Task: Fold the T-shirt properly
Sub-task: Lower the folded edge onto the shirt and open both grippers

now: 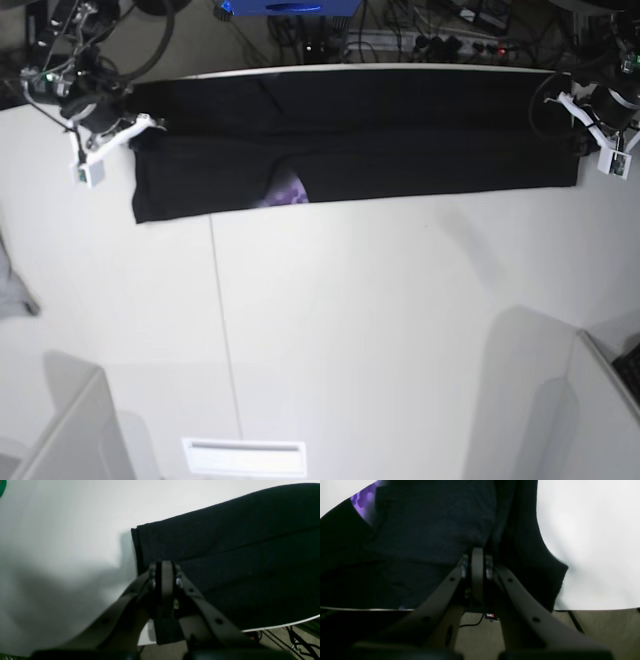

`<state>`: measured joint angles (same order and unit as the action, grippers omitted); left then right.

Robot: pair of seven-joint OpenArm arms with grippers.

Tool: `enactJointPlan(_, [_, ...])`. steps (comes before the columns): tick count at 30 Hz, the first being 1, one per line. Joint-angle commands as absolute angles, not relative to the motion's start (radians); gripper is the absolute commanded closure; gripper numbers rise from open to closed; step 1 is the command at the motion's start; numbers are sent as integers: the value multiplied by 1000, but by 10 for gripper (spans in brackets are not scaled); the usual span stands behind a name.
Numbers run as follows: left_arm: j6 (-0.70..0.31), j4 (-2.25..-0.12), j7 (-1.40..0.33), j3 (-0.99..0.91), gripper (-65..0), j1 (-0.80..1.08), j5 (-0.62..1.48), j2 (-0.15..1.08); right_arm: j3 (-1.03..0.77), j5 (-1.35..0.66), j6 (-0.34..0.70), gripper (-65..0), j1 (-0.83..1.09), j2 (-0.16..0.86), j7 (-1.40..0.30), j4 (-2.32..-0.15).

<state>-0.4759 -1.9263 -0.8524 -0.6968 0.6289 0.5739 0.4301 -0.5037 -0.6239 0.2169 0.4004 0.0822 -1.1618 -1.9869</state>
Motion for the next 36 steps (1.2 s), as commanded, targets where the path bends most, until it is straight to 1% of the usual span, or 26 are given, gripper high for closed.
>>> enactJointPlan(1, [-475,-1937,-837,-705,0,631,576,444,-506,-633,211,0,398,94,-1142,-1995])
enactJointPlan(14, [-475,-1936,-837,-707,0,634,575,443,-512,-633,211,0,398,94,-1142,-1957])
enactJointPlan(15, [-475,-1936,-837,-710,-33,642,575,443,-513,-633,211,0,398,94,-1142,-1957])
enactJointPlan(17, [-475,-1939,-837,-711,-137,645,575,443,-515,-633,211,-104,398,94,-1142,-1957])
enactJointPlan(18, [-475,-1939,-837,-711,-199,645,575,443,-515,-634,211,-156,398,94,-1142,-1957])
enactJointPlan(20, [-475,-1939,-837,-711,-329,654,575,444,-515,-634,211,-230,398,96,-1141,-1957])
enactJointPlan(22, [-475,-1940,-837,-711,-457,667,576,447,-516,-634,211,-264,398,99,-1138,-1957])
enactJointPlan(23, [-475,-1940,-837,-713,-508,667,576,446,-516,-634,211,-267,398,102,-1136,-1957])
enactJointPlan(24, [-475,-1940,-837,-713,-550,667,576,446,-518,-634,211,-264,398,102,-1135,-1957])
enactJointPlan(25, [-475,-1940,-837,-713,-571,667,579,444,-522,-634,211,-264,398,102,-1135,-1960])
enactJointPlan(26, [-475,-1943,-837,-713,-578,667,581,444,-544,-634,211,-264,395,97,-1135,-1962])
enactJointPlan(29, [-475,-1945,-837,-713,-576,664,582,438,-581,-638,217,-260,387,94,-1101,-1971])
enactJointPlan(30, [-475,-1945,-837,-713,-573,662,582,429,-579,-638,219,-246,387,94,-1072,-1979])
enactJointPlan(31, [-476,-1945,-837,-713,-548,659,582,415,-576,-638,220,-216,392,96,-1036,-1983])
enactJointPlan(33, [-476,-1942,-835,-710,-425,651,582,398,-572,-638,249,-125,386,101,-990,-1979])
enactJointPlan(34, [-476,-1939,-835,-705,-326,633,582,387,-552,-638,288,-57,372,102,-975,-1974])
enactJointPlan(35, [-476,-1934,-835,-705,-207,618,581,374,-527,-636,328,0,357,104,-972,-1972])
enactJointPlan(36, [-476,-1933,-835,-705,-91,604,576,357,-509,-634,355,0,343,104,-975,-1963])
